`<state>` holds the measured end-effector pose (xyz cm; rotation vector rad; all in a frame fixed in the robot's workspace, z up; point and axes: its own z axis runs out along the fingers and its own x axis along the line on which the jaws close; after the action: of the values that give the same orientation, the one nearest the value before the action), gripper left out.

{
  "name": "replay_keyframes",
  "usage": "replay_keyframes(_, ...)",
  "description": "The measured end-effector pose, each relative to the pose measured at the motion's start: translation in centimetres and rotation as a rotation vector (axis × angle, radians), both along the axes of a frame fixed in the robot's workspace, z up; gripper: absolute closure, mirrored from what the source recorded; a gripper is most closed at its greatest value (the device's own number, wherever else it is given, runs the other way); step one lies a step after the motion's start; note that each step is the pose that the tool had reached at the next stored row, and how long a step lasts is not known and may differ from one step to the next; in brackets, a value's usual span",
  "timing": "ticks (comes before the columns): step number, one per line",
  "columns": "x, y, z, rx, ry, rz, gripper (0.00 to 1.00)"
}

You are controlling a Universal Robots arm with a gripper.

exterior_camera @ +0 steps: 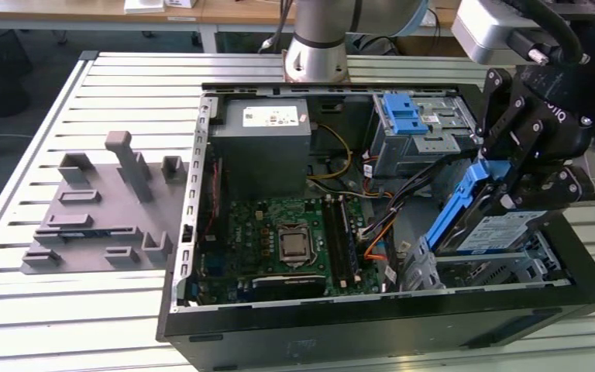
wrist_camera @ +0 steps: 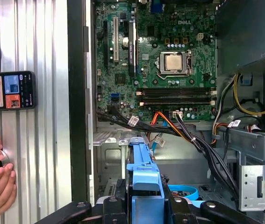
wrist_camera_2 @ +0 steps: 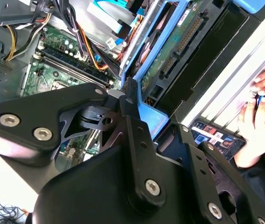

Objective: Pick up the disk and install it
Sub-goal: 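Insert the disk into the insertion slot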

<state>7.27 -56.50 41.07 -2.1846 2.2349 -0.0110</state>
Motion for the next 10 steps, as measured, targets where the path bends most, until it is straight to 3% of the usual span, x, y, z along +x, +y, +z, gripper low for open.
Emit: replay_keyframes(10, 0.0, -0.01, -0.59, 0.0005, 0.0, 0.0, 0.64)
